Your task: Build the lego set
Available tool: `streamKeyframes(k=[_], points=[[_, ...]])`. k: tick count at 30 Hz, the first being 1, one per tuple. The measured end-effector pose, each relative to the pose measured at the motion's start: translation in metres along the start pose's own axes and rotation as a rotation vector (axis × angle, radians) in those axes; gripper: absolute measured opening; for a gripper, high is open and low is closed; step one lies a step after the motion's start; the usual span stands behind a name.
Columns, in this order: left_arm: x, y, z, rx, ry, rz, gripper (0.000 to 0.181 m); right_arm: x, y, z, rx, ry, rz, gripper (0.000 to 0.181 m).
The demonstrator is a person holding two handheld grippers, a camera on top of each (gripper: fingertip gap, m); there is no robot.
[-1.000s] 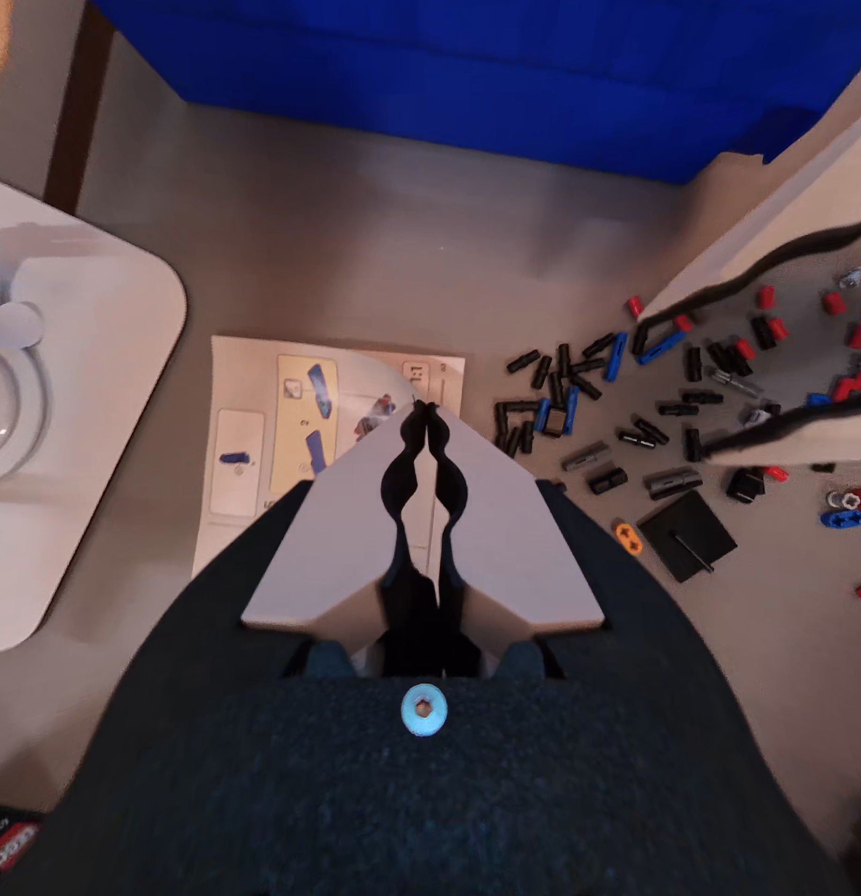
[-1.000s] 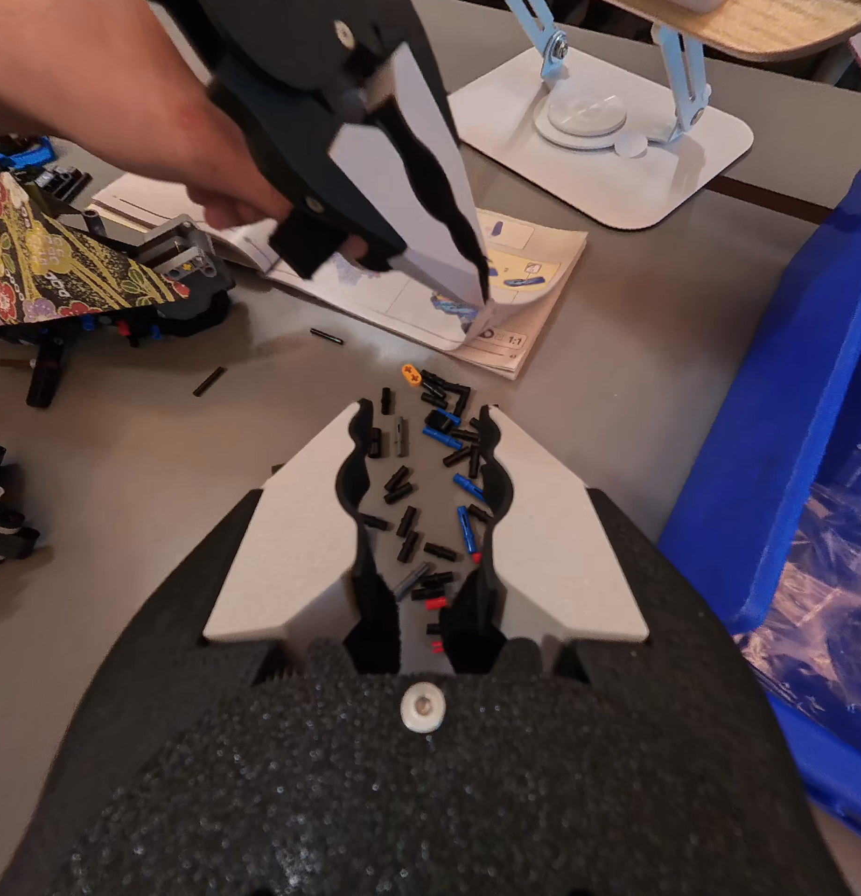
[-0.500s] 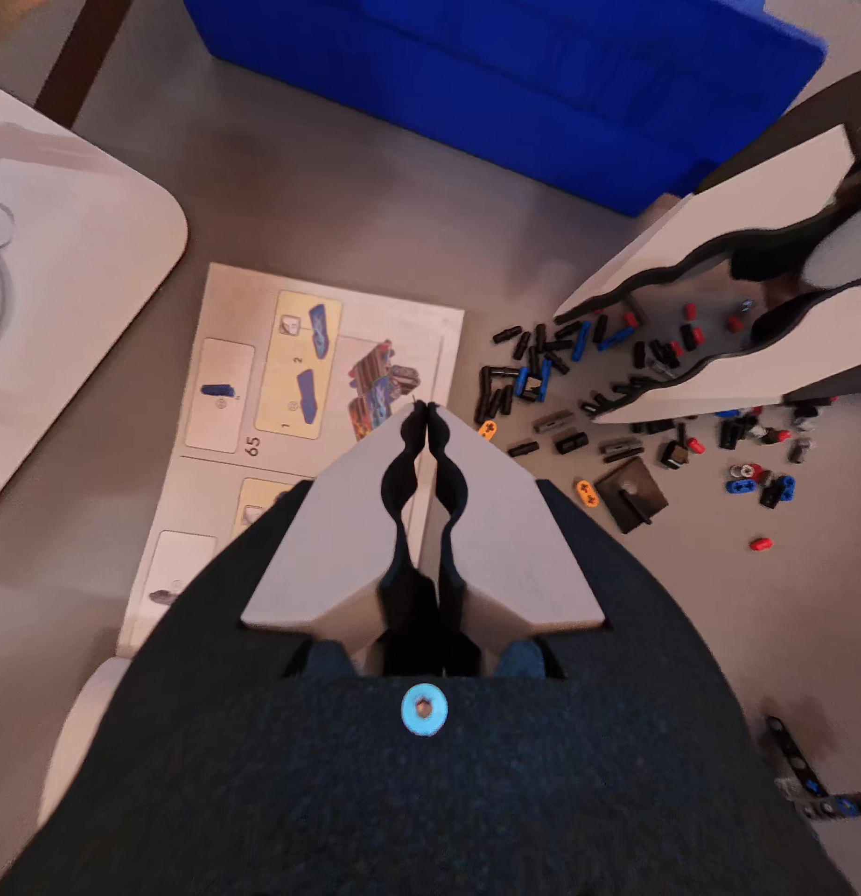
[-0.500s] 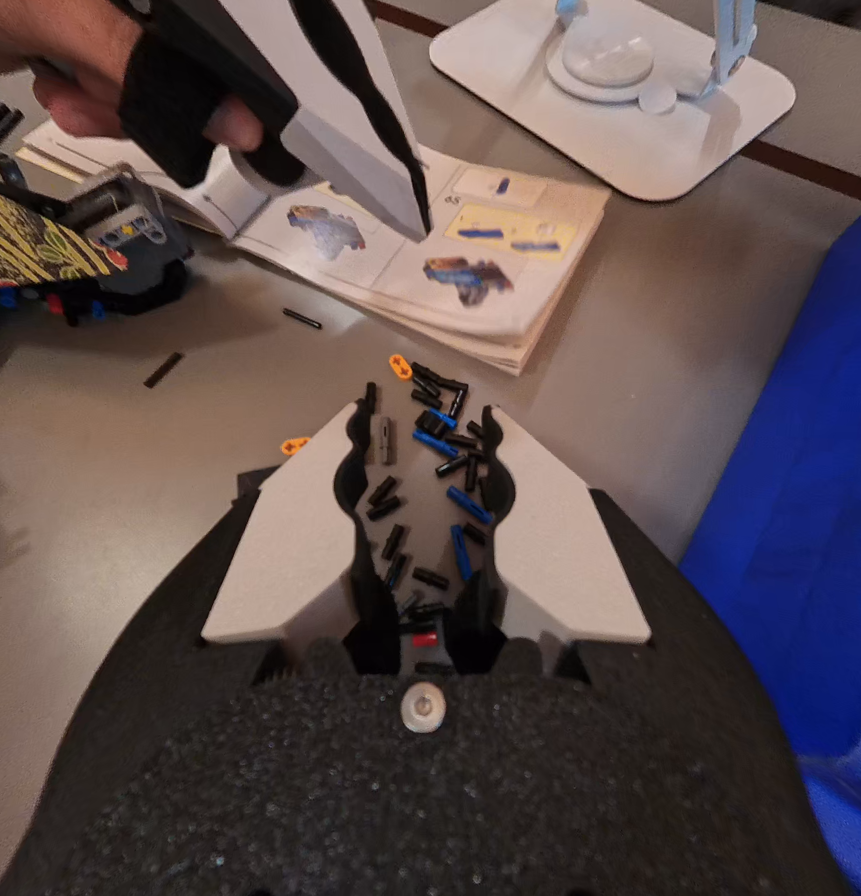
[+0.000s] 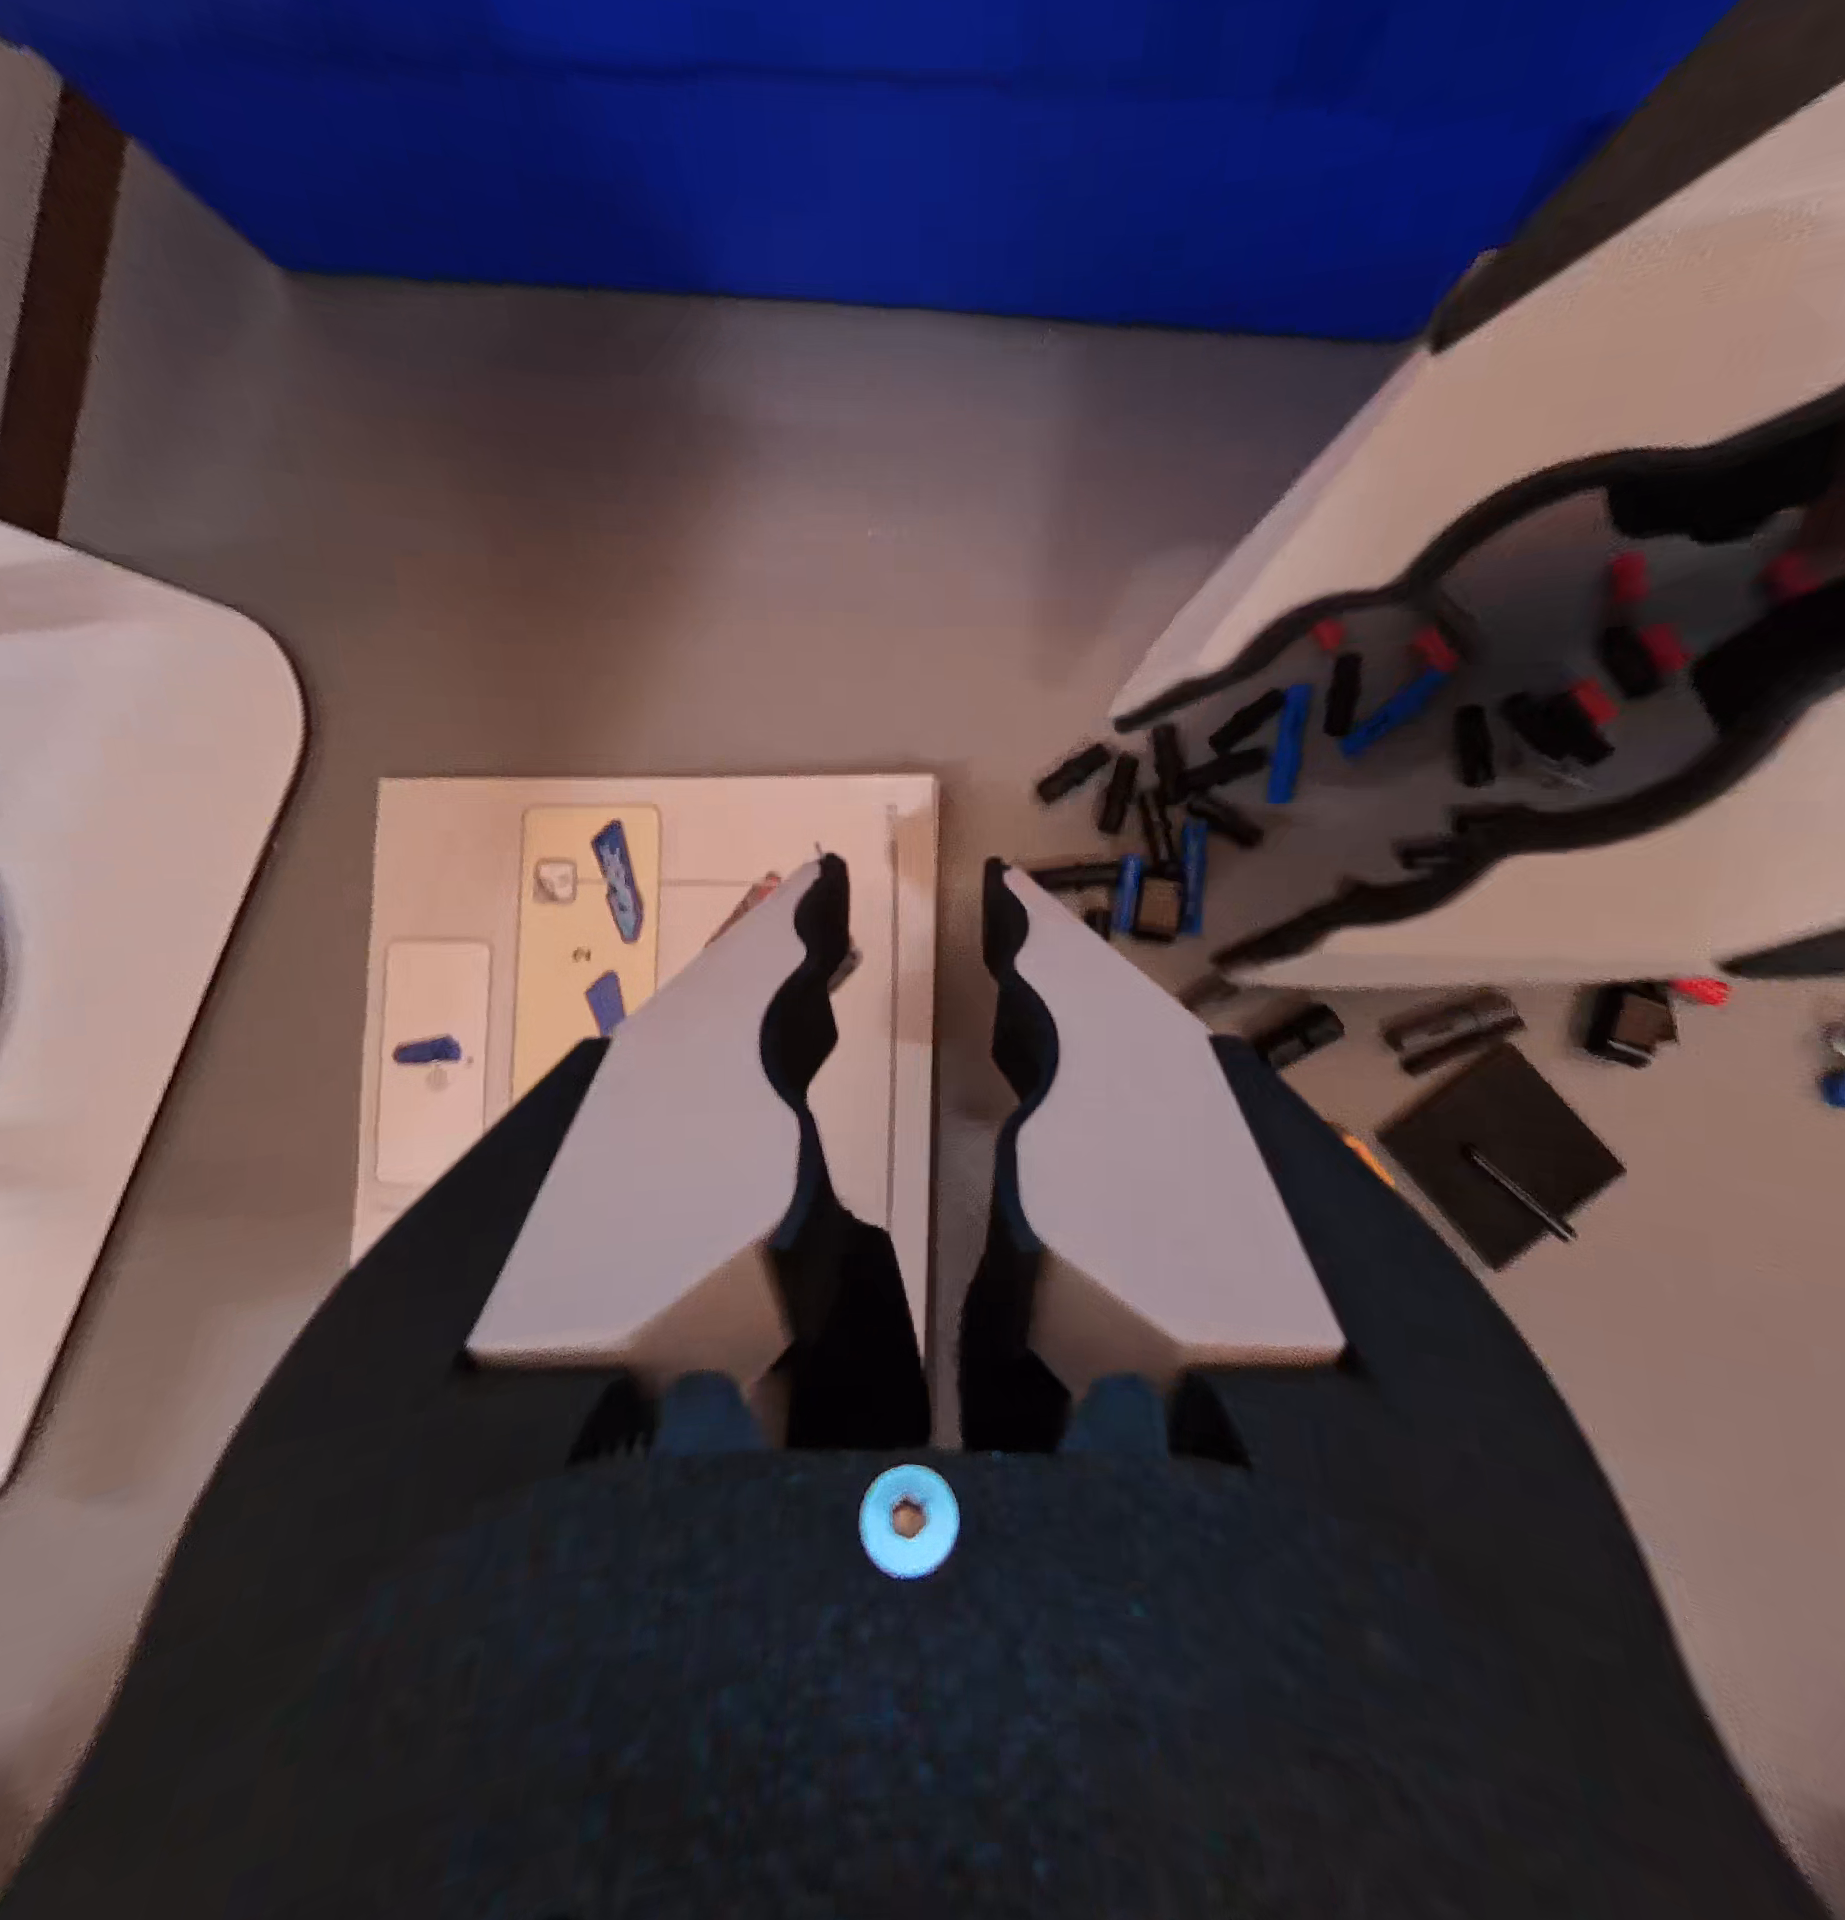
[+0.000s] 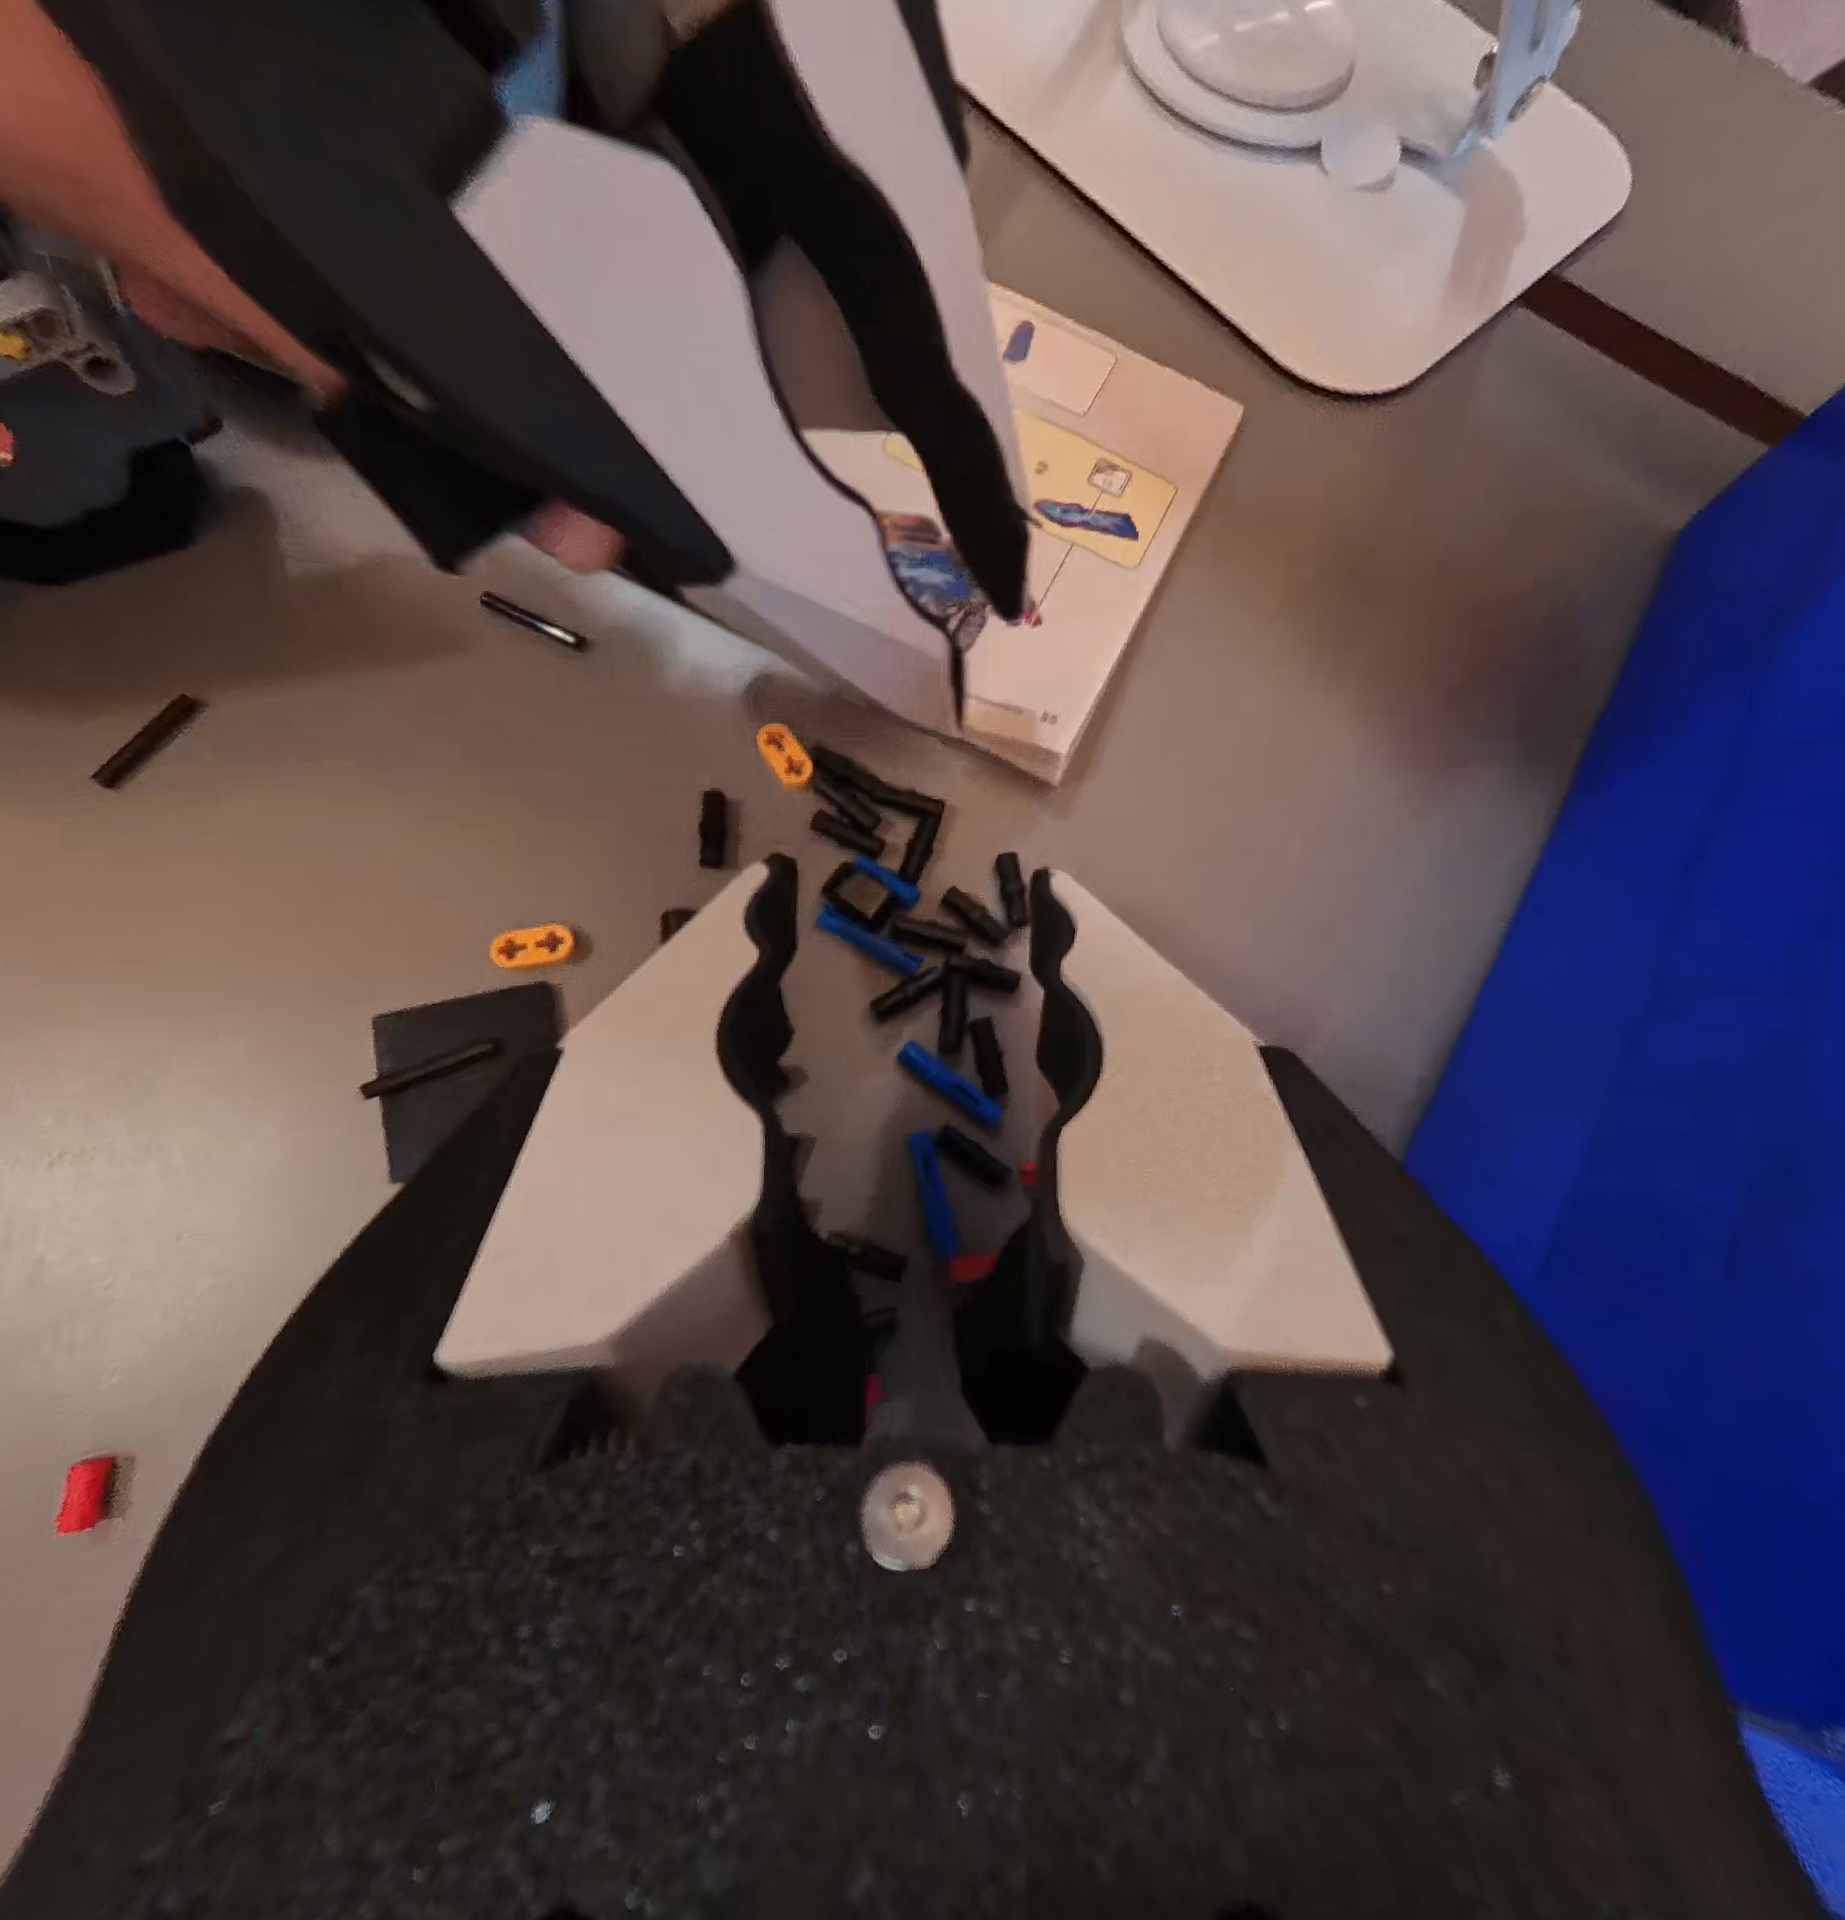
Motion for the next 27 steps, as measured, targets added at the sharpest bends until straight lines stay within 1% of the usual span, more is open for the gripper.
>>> streamKeyframes(k=[4,10,13,15,16,21,24,27], points=[[0.005,0.012,-0.003,0.018,0.052,0.026,0.023,-0.005,-0.002,0.001,0.022,0.026,-0.010,0.044],[0.004,0.017,0.003,0.010,0.031,0.055,0.021,-0.003,-0.002,0.003,0.037,0.006,-0.008,0.043],[0.003,0.019,0.003,-0.020,0.016,0.070,0.009,-0.003,-0.002,0.002,0.046,0.009,-0.007,0.043],[0.001,0.020,0.003,-0.033,0.009,0.075,0.006,-0.003,-0.003,0.001,0.050,0.016,-0.010,0.043],[0.001,0.019,0.003,-0.048,-0.004,0.070,0.001,-0.003,-0.004,0.001,0.048,0.017,-0.013,0.042],[0.004,0.001,0.010,-0.052,-0.058,-0.001,0.000,-0.004,-0.004,-0.002,0.036,0.014,-0.031,0.042],[0.002,-0.014,0.018,-0.049,-0.115,-0.040,0.000,-0.002,0.002,0.000,0.064,0.029,-0.048,0.042],[-0.006,-0.023,0.025,-0.039,-0.138,-0.050,0.000,0.007,0.012,0.000,0.116,0.066,-0.070,0.048]])
Point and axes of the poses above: each gripper's, where its closed fingertips meet, y out along the fingers, x out of its top, z = x × y across the jaws, the point moved 9 cm from there along -y, back along the fingers, and after that the axes turned 12 degrees about -y, right-handed, at the moved point
